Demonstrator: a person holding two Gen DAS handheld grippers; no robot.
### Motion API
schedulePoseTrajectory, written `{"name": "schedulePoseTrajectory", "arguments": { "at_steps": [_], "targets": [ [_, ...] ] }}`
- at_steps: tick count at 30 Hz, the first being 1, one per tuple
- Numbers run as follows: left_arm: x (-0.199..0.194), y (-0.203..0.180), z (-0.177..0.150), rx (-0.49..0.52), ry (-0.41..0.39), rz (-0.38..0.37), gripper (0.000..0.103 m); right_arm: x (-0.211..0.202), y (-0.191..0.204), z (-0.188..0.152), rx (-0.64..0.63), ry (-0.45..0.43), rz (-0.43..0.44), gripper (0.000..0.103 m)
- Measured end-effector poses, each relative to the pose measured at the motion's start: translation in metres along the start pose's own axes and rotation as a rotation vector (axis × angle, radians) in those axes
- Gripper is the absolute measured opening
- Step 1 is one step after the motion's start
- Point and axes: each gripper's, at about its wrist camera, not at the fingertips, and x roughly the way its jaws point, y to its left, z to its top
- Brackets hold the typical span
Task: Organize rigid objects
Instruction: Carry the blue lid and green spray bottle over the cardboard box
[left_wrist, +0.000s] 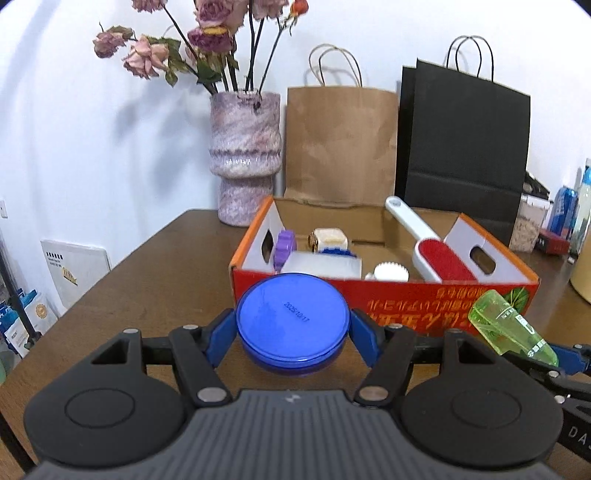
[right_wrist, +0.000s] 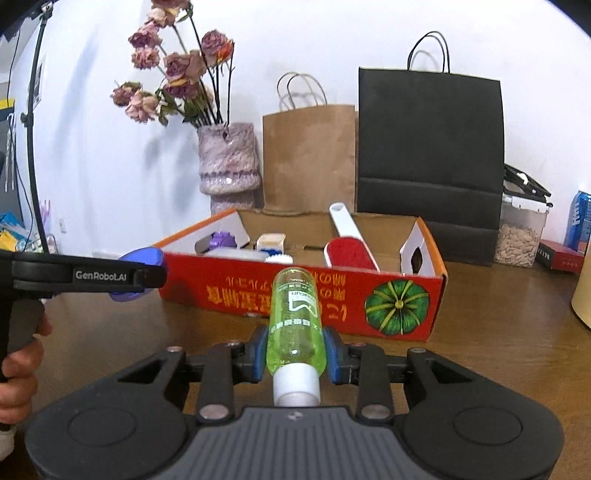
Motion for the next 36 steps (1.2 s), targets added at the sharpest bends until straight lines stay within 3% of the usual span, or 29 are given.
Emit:
{"name": "schedulePoseTrajectory", "arguments": {
  "at_steps": [19, 36],
  "targets": [
    [0.024, -0.004, 0.039, -0.061, -0.065, 0.016, 0.068, 0.029, 0.004, 0.044, 0.014, -0.125, 0.0, 0.03],
    [0.074, -0.012, 0.067, -0.067, -0.087, 0.019, 0.068, 0.082, 0.004, 0.074, -0.002, -0.158, 0.002, 0.03]
  ]
}}
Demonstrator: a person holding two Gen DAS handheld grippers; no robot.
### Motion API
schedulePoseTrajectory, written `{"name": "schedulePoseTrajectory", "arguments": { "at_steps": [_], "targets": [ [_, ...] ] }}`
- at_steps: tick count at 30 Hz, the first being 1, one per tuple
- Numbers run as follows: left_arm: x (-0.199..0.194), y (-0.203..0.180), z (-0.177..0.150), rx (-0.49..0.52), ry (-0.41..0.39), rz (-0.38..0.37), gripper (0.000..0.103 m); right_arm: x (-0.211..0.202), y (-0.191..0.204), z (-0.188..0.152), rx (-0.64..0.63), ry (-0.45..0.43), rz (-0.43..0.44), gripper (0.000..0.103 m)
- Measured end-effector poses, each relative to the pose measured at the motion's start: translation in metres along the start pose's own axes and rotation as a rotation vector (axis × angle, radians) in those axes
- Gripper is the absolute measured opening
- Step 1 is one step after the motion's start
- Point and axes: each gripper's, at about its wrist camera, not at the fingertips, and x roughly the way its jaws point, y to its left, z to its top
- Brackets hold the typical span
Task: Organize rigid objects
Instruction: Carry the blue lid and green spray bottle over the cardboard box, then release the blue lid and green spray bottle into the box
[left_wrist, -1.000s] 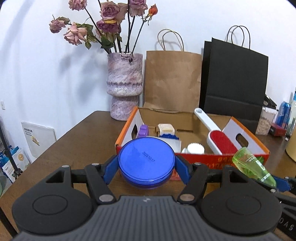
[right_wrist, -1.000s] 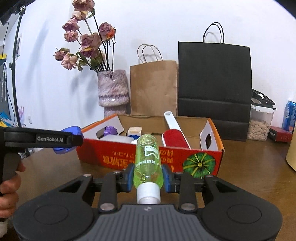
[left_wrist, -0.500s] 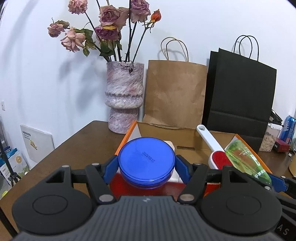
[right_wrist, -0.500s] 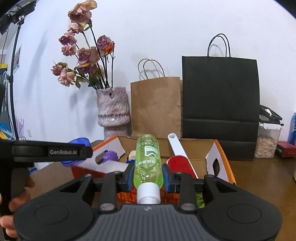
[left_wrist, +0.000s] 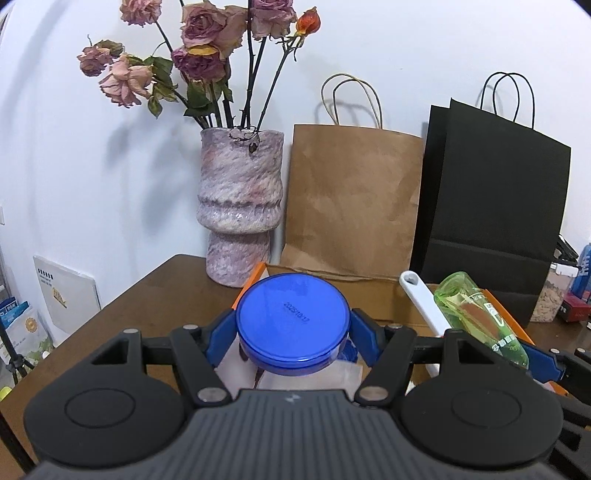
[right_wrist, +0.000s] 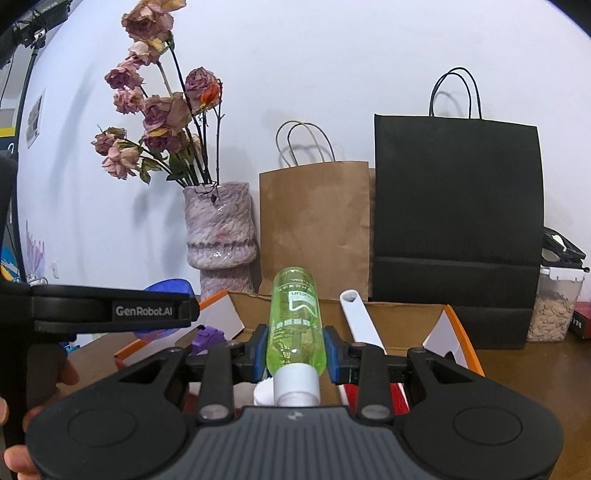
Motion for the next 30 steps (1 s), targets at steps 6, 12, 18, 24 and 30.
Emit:
{"name": "schedulePoseTrajectory", "arguments": {
  "at_steps": [6, 12, 18, 24, 30],
  "targets": [
    [0.019, -0.004, 0.008, 0.007, -0.007, 0.003, 0.068, 0.019, -0.005, 0.004, -0.011, -0.004, -0.005, 0.03],
    [0.032, -0.005, 0.013, 0.022, -0.018, 0.008, 0.068, 0.035, -0.007, 0.007, -0.023, 0.005, -0.009, 0.03],
    [0.044, -0.005, 0.015, 0.036, -0.017, 0.017, 0.068, 0.048, -0.009, 0.007, -0.042, 0.014, -0.014, 0.03],
    [0.051, -0.006, 0.016, 0.061, -0.012, 0.023, 0.091, 0.06, -0.014, 0.007, -0.06, 0.059, -0.041, 0.032],
    [0.049, -0.001, 0.018, 0.054, -0.038, 0.054, 0.103, 0.059, -0.029, 0.006, -0.04, 0.059, -0.095, 0.101]
  ]
}}
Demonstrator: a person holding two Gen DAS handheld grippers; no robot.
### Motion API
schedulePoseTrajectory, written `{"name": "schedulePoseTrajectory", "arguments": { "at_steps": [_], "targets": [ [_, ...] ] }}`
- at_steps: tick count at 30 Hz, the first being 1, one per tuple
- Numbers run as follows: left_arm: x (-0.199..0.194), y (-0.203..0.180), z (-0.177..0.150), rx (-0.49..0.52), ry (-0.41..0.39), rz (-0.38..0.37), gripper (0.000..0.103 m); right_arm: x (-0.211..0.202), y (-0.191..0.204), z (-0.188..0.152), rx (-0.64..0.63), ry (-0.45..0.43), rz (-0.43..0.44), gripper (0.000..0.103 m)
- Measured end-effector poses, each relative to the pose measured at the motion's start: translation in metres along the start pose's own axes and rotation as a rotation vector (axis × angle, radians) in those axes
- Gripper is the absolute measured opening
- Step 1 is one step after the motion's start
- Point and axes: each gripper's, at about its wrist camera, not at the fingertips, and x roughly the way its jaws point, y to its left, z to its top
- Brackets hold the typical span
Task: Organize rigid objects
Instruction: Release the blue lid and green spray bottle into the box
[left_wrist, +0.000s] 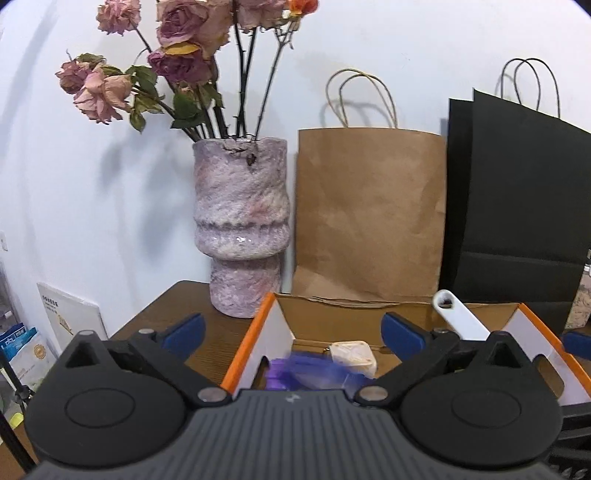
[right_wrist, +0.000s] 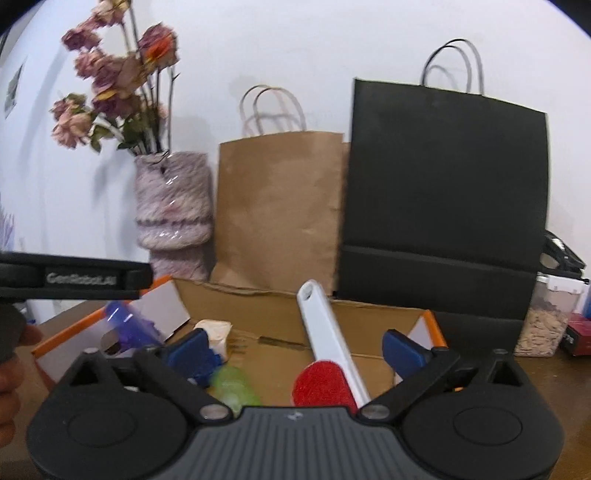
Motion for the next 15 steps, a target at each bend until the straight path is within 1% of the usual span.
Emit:
{"name": "schedulePoseTrajectory", "arguments": {
  "at_steps": [1, 5, 9, 15],
  "targets": [
    [0.0, 0.002, 0.0, -0.003, 0.0, 0.006, 0.103, 0.0, -0.002, 0.001, 0.006, 0.003, -0.004, 0.103],
    [-0.001, 0.006, 0.003, -0.004, -0.004, 0.019, 0.103, -0.003, -0.007, 0.001, 0.03, 0.0, -0.029, 0.103],
    [-0.006, 0.009, 0.006, -0.015, -0.012, 0.016, 0.103, -0.007, -0.007, -0.001, 0.033, 0.004, -0.042, 0.103],
    [-0.022, 0.009, 0.006, -0.02, -0.021, 0.007, 0.103, -0.027, -0.004, -0.003, 0.024, -0.013, -0.057, 0.103]
  ]
}}
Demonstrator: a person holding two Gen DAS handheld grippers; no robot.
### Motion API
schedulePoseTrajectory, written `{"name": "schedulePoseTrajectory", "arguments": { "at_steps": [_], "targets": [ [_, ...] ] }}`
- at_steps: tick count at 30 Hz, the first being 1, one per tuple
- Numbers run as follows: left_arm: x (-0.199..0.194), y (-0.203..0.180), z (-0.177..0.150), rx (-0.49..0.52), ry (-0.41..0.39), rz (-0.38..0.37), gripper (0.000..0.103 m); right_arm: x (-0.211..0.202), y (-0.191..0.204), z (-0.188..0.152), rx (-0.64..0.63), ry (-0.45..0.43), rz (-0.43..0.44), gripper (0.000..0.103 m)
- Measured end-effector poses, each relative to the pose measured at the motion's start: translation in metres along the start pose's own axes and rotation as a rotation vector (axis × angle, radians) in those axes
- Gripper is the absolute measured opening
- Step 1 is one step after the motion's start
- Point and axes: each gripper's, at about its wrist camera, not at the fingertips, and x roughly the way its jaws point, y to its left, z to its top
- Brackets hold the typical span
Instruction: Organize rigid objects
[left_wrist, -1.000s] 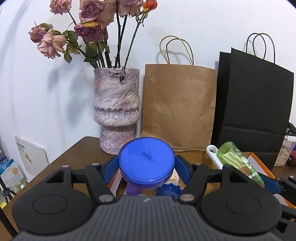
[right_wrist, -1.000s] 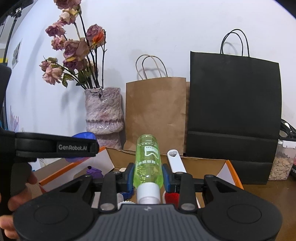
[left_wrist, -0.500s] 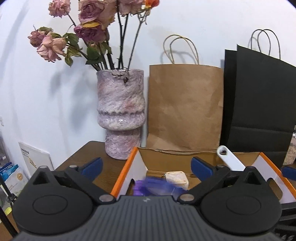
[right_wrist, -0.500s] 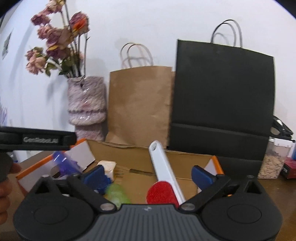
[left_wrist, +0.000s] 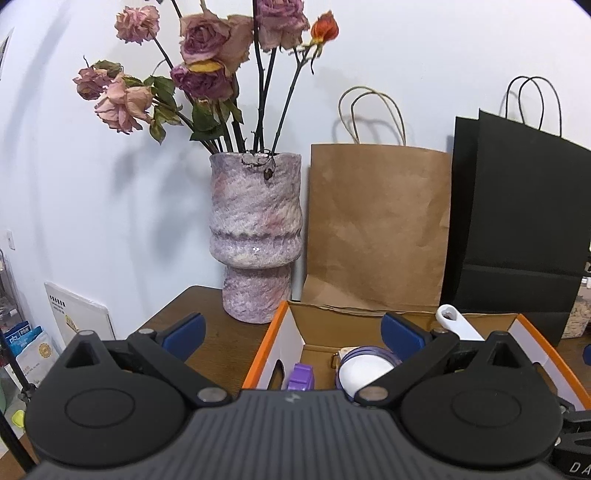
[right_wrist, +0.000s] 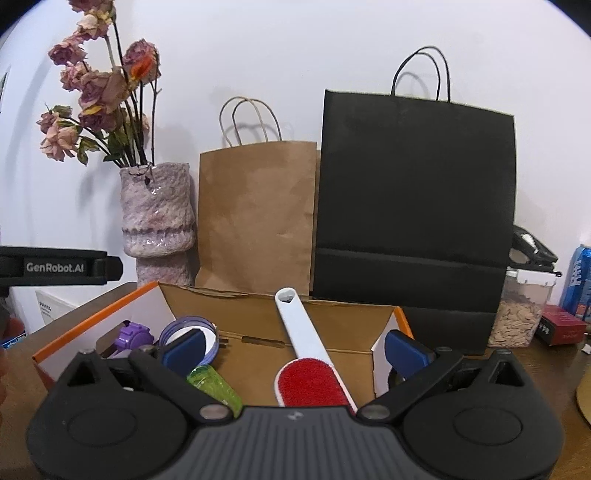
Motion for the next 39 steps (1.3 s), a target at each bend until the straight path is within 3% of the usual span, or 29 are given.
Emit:
{"name": "schedulePoseTrajectory", "arguments": {
  "at_steps": [19, 39],
  "targets": [
    [-0.13, 0.022, -0.019, -0.009, -0.022, -0.044, 0.103, -0.137, 0.01, -0.005, 0.04, -0.071, 0.003, 0.103],
    [-0.332, 0.041, -0.087, 0.072, -0.053, -0.093, 0.103, -0.343, 0.025, -0.061, 0.052, -0.115, -0.021, 0.103]
  ]
}}
